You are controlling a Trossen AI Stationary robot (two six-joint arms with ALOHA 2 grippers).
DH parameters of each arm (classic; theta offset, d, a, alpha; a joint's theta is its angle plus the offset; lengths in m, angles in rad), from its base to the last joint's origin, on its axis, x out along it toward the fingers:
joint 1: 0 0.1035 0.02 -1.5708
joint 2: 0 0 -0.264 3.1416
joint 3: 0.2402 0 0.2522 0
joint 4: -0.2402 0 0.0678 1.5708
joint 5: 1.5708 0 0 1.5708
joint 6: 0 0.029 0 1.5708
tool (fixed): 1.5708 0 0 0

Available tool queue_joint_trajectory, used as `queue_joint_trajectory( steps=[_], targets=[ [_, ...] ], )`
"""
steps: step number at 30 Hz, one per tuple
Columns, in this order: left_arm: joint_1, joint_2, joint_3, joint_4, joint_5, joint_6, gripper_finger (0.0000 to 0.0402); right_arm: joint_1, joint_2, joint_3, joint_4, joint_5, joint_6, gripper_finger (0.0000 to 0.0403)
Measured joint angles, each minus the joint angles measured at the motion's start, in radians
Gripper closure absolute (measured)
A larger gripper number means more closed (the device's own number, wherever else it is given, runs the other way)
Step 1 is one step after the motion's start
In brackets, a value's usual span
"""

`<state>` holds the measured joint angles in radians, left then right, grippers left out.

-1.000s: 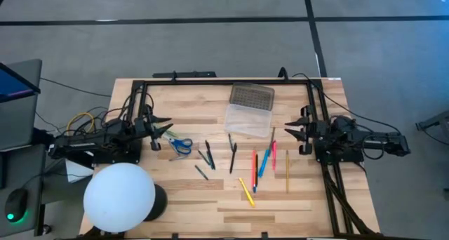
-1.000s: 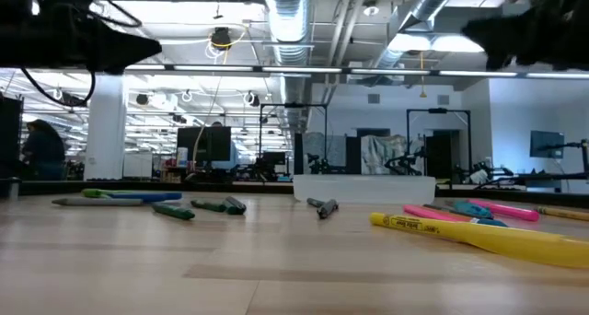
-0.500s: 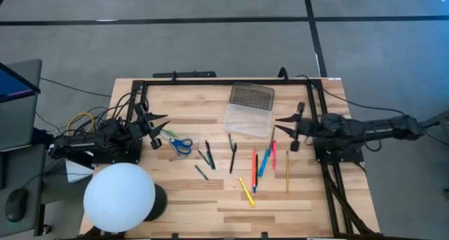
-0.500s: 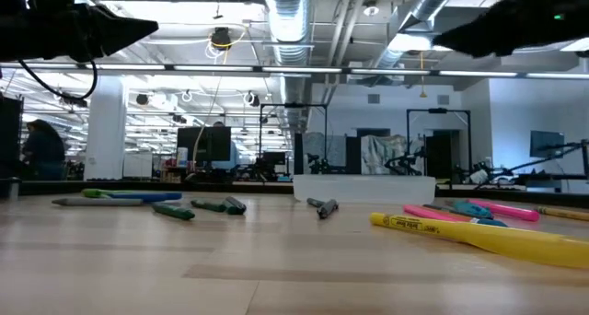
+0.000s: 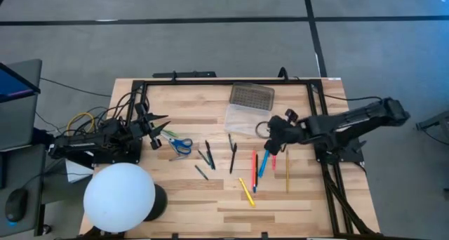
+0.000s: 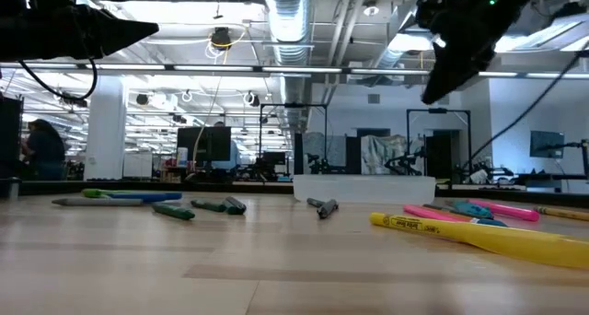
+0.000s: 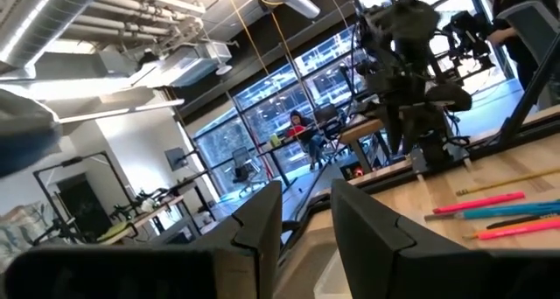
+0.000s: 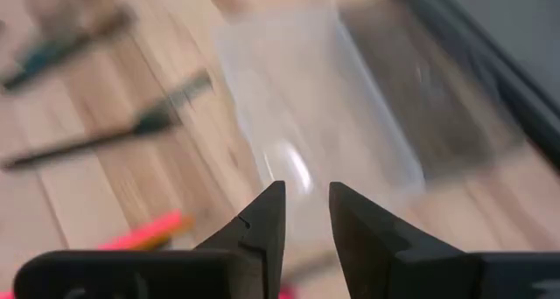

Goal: Pick & place school supplies into a supply box
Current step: Put the pink pen into the black supply box

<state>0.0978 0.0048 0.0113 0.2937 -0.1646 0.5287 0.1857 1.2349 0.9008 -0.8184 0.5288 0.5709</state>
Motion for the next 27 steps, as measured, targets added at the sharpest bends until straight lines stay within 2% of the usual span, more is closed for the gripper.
queue_joint_trajectory(
  steps=[3, 5, 8, 11, 16, 21, 27],
  targets=[
    [0.000, 0.000, 0.000, 0.001, 0.000, -0.001, 0.0305, 0.041, 0.094, 0.075, -0.151, -0.013, 0.164, 0.0317],
    [0.000, 0.000, 0.000, 0.001, 0.000, -0.001, 0.0305, 0.066, 0.136, 0.096, -0.213, -0.059, 0.260, 0.0317],
    [0.000, 0.000, 0.000, 0.002, 0.000, -0.001, 0.0305, 0.098, 0.181, 0.097, -0.255, -0.132, 0.391, 0.0317],
    [0.000, 0.000, 0.001, 0.010, 0.000, -0.001, 0.0305, 0.132, 0.212, 0.094, -0.291, -0.156, 0.489, 0.0317],
    [0.000, 0.000, 0.001, 0.013, 0.000, -0.017, 0.0305, 0.175, 0.248, 0.094, -0.292, -0.127, 0.580, 0.0317],
    [0.000, 0.000, 0.002, 0.014, 0.000, -0.020, 0.0305, 0.197, 0.287, 0.093, -0.298, -0.143, 0.662, 0.0317],
    [0.000, 0.000, 0.002, 0.015, 0.000, -0.028, 0.0305, 0.219, 0.335, 0.093, -0.304, -0.165, 0.687, 0.0305]
  ],
)
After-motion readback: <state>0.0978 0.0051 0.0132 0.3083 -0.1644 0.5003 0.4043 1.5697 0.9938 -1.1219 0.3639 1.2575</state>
